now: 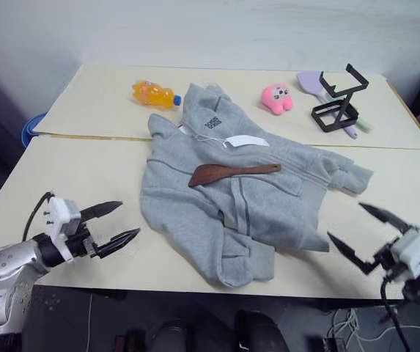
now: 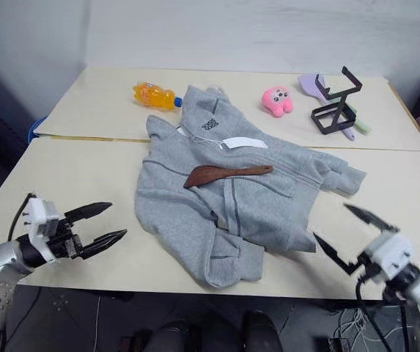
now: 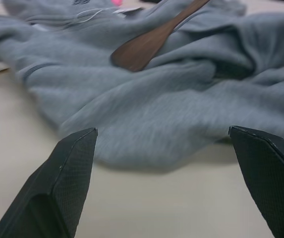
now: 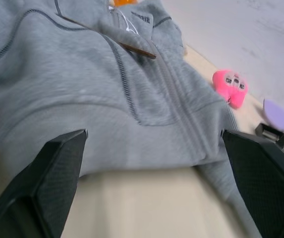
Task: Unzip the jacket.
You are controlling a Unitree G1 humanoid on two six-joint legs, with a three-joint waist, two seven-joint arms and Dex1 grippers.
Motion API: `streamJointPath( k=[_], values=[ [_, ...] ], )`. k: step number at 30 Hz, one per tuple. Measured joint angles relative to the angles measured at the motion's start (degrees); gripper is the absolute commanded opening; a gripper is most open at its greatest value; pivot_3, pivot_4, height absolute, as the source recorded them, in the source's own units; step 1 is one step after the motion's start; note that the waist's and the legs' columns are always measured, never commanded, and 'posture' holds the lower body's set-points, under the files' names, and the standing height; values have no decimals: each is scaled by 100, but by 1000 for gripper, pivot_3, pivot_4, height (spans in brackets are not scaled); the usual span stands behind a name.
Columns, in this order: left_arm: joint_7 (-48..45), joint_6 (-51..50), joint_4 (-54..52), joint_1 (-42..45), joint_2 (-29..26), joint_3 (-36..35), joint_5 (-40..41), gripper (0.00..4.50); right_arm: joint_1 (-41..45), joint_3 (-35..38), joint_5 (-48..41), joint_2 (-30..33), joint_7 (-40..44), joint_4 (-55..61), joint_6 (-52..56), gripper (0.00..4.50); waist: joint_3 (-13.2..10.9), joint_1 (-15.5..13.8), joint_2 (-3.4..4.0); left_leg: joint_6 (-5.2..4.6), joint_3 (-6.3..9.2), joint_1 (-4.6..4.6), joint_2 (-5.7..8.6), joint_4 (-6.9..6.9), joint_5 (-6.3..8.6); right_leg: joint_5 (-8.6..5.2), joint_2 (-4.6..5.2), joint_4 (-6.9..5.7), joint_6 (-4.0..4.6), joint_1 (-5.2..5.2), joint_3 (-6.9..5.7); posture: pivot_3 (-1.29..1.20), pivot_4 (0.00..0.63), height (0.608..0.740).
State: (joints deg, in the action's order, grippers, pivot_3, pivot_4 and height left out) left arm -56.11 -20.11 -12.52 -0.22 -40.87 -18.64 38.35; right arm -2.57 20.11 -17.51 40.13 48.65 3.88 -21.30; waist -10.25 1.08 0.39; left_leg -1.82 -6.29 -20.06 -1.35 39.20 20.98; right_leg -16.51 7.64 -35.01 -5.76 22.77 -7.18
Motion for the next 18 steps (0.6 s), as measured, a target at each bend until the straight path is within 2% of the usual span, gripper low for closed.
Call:
streamJointPath(
  k=[4,8,14,17,18],
  values=[
    [78,-572,-273,414,7,183,367,4447,1303,-638,745,260,-94,-446,254,4500,0,4,0,18,18,-8,-9,0,-10,-7,-19,-14,12,2,-21,0,150,740],
    [197,-664,-274,684,246,461,366,4447,2839,-1734,1835,288,-52,-1576,311,4500,-1,52,1,4,6,-15,5,1,-17,-6,-17,-7,10,4,-21,0,150,740],
    [225,-411,-167,558,450,555,151,4447,4093,-2680,2802,142,-170,-2775,-162,4500,-2,53,0,4,8,-18,3,3,-19,-6,-20,-8,9,5,-25,0,150,740],
    [223,-270,-43,450,500,555,63,4500,4509,-2884,2956,100,-201,-3115,-440,3879,-2,49,0,4,11,-18,3,6,-20,-5,-17,-10,9,4,-25,0,150,740],
    [223,-232,-14,417,517,556,42,4500,4579,-2897,2973,99,-198,-3181,-520,3536,-2,46,-1,4,13,-20,3,6,-20,-5,-16,-9,9,3,-26,0,150,740]
  ],
)
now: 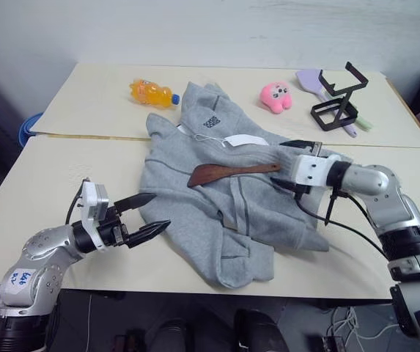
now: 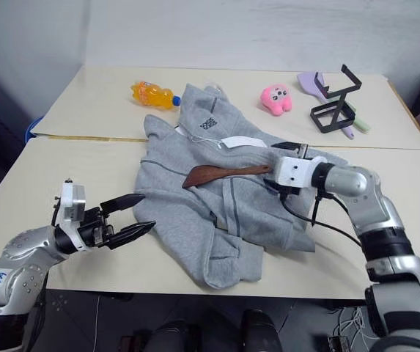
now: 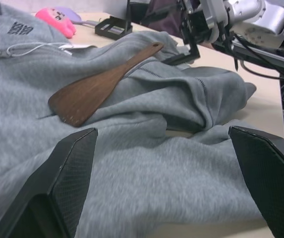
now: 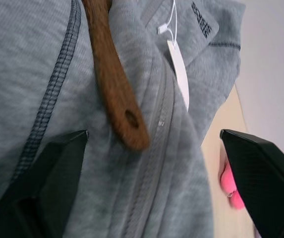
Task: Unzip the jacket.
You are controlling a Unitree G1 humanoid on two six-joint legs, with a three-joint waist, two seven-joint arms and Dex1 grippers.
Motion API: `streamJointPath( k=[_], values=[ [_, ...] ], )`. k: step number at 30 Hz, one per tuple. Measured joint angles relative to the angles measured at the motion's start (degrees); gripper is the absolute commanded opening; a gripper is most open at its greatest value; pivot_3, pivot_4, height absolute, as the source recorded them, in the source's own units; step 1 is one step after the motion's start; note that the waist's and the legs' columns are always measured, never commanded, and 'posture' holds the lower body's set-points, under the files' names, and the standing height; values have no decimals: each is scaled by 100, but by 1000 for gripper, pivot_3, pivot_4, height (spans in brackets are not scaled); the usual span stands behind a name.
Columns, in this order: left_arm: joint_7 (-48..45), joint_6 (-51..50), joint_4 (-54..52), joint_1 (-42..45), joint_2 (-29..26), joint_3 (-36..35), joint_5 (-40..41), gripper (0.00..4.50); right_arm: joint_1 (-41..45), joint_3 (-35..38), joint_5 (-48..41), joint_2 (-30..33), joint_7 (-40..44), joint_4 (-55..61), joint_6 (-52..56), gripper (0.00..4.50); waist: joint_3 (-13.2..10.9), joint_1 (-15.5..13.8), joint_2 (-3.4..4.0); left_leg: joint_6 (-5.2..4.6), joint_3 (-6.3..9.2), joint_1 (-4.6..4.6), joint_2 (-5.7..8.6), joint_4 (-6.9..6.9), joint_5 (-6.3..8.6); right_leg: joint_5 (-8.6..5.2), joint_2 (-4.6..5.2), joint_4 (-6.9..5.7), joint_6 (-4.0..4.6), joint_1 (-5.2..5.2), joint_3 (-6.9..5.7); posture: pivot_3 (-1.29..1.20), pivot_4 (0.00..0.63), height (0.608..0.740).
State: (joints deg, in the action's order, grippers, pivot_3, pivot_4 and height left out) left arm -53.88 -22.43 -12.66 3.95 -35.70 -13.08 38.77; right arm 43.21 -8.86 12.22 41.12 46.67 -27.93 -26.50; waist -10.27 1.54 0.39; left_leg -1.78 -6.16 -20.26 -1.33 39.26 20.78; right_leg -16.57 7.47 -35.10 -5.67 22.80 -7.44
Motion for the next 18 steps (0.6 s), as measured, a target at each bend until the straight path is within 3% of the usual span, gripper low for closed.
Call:
streamJointPath(
  k=[10,15,18],
  values=[
    [50,217,75,24,165,20,-172,4500,258,-200,-52,-52,319,-286,-421,119,0,11,0,2,0,0,-2,0,-1,0,1,-1,-1,0,-1,0,150,740],
    [78,261,184,43,241,77,-224,4500,228,-201,-269,-105,469,-208,-632,24,0,11,0,3,1,0,-6,0,-1,0,0,1,0,0,-2,0,150,740],
    [98,309,191,48,312,89,-247,4500,-263,41,-895,-16,676,373,-530,24,0,-33,0,2,15,-10,-2,0,-1,1,4,3,-1,0,-13,0,150,740]
  ],
)
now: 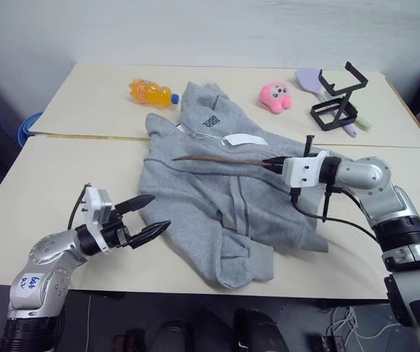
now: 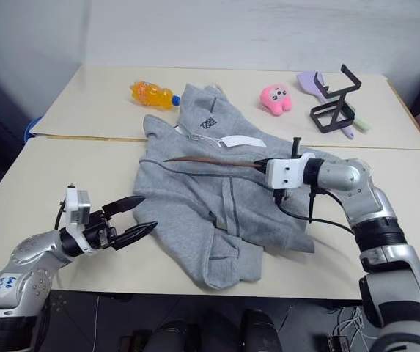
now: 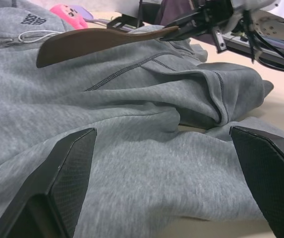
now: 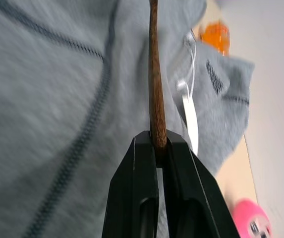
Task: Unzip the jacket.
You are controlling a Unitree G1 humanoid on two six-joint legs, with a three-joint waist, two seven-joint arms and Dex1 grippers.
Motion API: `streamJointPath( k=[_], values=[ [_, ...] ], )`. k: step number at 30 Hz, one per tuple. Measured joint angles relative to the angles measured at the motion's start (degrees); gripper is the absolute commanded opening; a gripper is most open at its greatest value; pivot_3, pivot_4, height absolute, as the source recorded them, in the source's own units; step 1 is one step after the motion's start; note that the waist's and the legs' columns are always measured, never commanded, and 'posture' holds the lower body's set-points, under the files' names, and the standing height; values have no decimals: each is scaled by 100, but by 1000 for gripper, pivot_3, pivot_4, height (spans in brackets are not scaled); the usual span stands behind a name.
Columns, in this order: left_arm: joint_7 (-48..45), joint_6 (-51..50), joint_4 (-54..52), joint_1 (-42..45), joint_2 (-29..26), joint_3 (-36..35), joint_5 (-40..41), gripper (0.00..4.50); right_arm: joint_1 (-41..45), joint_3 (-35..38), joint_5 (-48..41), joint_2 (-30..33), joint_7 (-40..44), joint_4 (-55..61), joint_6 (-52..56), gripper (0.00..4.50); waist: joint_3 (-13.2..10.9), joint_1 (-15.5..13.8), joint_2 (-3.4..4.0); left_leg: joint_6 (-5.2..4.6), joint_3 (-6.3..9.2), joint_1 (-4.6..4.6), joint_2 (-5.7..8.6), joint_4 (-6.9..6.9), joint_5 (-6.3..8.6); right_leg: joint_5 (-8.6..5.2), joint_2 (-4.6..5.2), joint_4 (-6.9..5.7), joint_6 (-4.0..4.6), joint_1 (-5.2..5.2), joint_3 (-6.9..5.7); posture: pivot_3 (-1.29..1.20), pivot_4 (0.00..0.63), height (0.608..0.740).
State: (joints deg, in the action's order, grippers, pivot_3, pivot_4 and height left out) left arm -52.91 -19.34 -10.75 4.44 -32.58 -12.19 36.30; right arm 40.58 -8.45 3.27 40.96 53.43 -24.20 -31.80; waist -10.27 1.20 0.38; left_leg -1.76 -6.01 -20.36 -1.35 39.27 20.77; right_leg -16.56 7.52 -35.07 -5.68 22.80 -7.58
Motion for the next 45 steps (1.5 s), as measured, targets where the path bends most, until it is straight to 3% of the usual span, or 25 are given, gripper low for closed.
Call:
streamJointPath(
  k=[2,6,9,12,16,22,25,31,33,36,40,42,45],
  values=[
    [9,23,4,-3,14,14,-9,4500,-373,385,-527,165,43,373,190,24,-1,-42,0,-2,4,-4,5,3,0,2,3,1,-3,0,-2,0,150,740],
    [16,66,-8,78,78,136,-45,4500,-1690,1920,-1586,907,45,1170,519,24,-2,-195,-1,-11,17,-5,13,6,4,5,3,15,-9,-14,-9,0,150,740],
    [-107,80,-49,180,95,288,-58,4500,-2959,3218,-1516,1371,-267,1224,691,24,-2,-260,-5,-14,13,2,16,6,4,8,0,26,-14,-27,-10,0,150,740],
    [-219,109,-72,229,118,455,-77,4500,-3975,4265,-1076,1562,-872,575,852,24,-4,-244,-7,-19,-4,13,22,5,2,9,1,43,-17,-27,5,0,150,740],
    [-275,177,-49,319,137,583,-118,4500,-4541,4706,-639,1743,-1636,-756,1226,24,-4,-142,-6,-18,-14,20,15,3,1,9,11,41,-16,-25,21,0,150,740],
    [-244,189,0,434,248,664,-166,4500,-4456,4369,-426,1729,-2065,-1770,2076,24,-2,63,4,-7,-28,28,2,-9,-2,6,0,33,-11,-22,31,0,150,740],
    [-215,171,-7,436,261,691,-166,4500,-4249,4239,-547,1651,-2025,-1968,1956,770,-2,64,6,-5,-32,33,1,-9,-3,6,-3,34,-11,-21,35,0,150,740],
    [-287,105,-11,445,68,683,-165,4500,-4390,4205,-837,1633,-1784,-2073,1151,2755,-3,-25,7,-9,-27,27,11,-9,-4,8,1,38,-15,-21,35,0,150,740],
    [-317,104,8,446,-56,632,-169,4500,-4737,4370,-1192,1587,-1386,-1742,810,3355,-6,-70,13,-8,-25,26,9,-9,-3,8,0,44,-15,-21,35,0,150,740],
    [-459,263,342,534,-409,430,-319,4500,-5409,4810,-2343,1371,-350,-158,640,4364,-7,-100,24,-4,-27,29,0,-10,-1,8,-5,41,-15,-20,39,0,150,740],
    [-717,1459,1432,1057,-798,311,-1060,4500,-6205,4836,-3407,1329,135,2383,1721,4440,-8,-119,24,2,-25,38,-7,-10,2,8,-3,34,-13,-20,39,0,150,740],
    [-790,2159,2191,1550,-887,332,-1504,4500,-6411,4388,-3881,1339,122,3744,2589,4440,-8,-133,24,0,-19,28,-9,-10,7,8,0,36,-11,-13,35,0,150,740],
    [-921,2984,2977,2141,-876,583,-2009,4500,-6350,3754,-4113,1415,-65,4886,3538,4440,-7,-204,23,-12,-19,17,5,-9,15,9,12,21,-13,-2,28,0,150,740]
  ],
)
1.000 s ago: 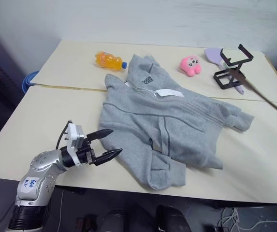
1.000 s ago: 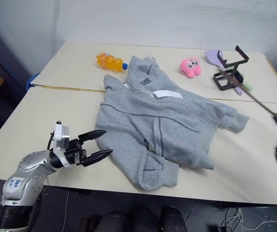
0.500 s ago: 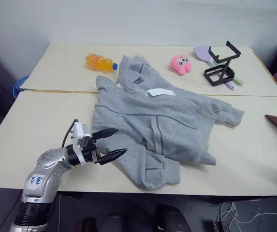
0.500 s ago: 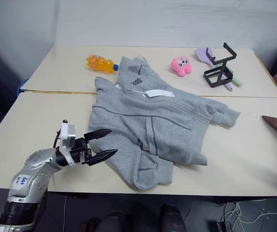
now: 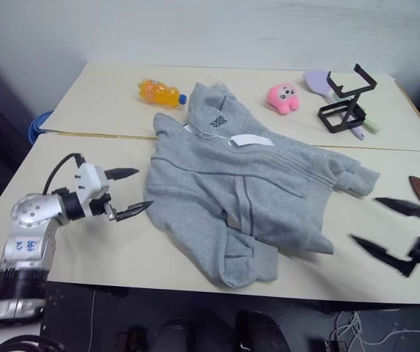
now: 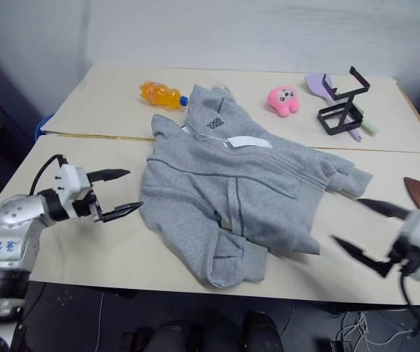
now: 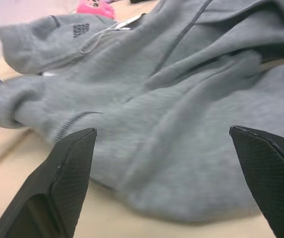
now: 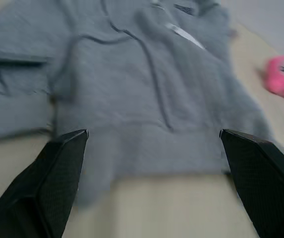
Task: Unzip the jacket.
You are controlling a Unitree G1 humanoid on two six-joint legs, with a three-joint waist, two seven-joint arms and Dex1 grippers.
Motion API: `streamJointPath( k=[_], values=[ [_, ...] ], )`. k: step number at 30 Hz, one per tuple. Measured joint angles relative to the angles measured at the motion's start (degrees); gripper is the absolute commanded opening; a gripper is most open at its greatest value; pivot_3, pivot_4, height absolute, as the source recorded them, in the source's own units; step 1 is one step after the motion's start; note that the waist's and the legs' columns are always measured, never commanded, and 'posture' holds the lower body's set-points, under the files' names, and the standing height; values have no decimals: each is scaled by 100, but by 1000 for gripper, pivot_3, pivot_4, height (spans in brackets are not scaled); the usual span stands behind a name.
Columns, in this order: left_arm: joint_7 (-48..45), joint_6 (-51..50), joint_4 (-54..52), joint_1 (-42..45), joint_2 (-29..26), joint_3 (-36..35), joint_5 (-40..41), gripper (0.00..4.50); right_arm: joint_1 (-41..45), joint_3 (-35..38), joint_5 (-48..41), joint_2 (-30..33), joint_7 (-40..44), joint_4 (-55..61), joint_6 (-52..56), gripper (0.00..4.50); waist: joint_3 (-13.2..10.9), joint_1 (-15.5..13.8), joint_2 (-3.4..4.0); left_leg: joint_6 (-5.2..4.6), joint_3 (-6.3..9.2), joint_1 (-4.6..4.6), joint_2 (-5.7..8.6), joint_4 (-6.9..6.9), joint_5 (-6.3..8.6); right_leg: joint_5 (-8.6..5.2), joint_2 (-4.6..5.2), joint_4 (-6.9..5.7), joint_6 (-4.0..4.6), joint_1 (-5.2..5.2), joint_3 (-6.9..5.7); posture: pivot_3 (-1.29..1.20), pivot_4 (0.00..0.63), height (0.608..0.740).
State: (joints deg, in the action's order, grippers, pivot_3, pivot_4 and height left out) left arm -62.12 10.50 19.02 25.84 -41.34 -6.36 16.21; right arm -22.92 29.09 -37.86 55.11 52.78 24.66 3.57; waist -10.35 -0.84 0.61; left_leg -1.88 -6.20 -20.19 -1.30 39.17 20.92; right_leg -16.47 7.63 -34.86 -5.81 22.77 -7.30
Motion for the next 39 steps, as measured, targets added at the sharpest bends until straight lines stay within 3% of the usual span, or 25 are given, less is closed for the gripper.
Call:
streamJointPath(
  k=[4,9,13,18,22,25,29,33,37,39],
  values=[
    [76,1232,1396,904,184,695,-1031,4500,811,-1447,301,-103,-532,773,922,4440,0,-74,-21,-11,1,-21,21,3,-1,2,-19,-10,-3,19,-47,0,150,740],
    [458,1920,2908,1879,688,1172,-1749,4500,1743,-2938,1489,-746,-1244,600,1421,4440,4,-72,-47,-50,-6,-95,59,26,-13,21,-7,-12,-38,75,-52,0,150,740],
    [488,2086,3408,2235,943,1326,-1916,3670,1941,-3348,2223,-1062,-1739,408,1635,3289,4,-63,-48,-65,-7,-114,63,62,-11,33,-7,-14,-60,74,-50,0,150,740],
    [182,1953,3575,2270,967,1408,-1899,2125,1747,-3288,2745,-1061,-1864,408,1420,1630,8,-58,-53,-72,-5,-103,59,84,-15,39,-7,-21,-72,57,-41,0,150,740],
    [-1430,948,2761,1647,648,1342,-1091,819,1274,-2782,2523,-1060,-1645,474,1326,262,16,13,-48,-69,-12,-92,53,77,-13,38,-12,-26,-69,58,-36,0,150,740],
    [-2394,-248,1157,578,156,1377,-321,30,787,-2136,1978,-1002,-1052,513,1163,0,17,96,-48,-64,-8,-95,48,72,-10,35,-18,-25,-64,62,-37,0,150,740],
    [-2396,-1590,-661,-631,-668,1486,215,30,404,-1474,1363,-889,-206,483,935,0,15,93,-50,-66,-4,-93,46,79,-9,35,-12,-20,-64,54,-29,0,150,740],
    [-2392,-2244,-1630,-1373,-1180,1488,615,30,90,-1009,916,-832,427,444,880,0,13,33,-50,-66,22,-98,46,83,-7,31,5,-12,-57,49,0,0,150,740],
    [-2153,-1951,-1910,-1497,-1011,908,820,30,-290,-616,584,-689,1031,446,897,0,13,-79,-50,-62,35,-100,46,84,-3,26,24,-9,-47,48,-2,0,150,740],
    [-1705,-1578,-1719,-1220,-655,630,777,407,-286,-558,610,-637,1114,434,889,0,13,-88,-50,-62,37,-100,48,86,-3,26,23,-14,-47,42,-14,0,150,740]
  ],
)
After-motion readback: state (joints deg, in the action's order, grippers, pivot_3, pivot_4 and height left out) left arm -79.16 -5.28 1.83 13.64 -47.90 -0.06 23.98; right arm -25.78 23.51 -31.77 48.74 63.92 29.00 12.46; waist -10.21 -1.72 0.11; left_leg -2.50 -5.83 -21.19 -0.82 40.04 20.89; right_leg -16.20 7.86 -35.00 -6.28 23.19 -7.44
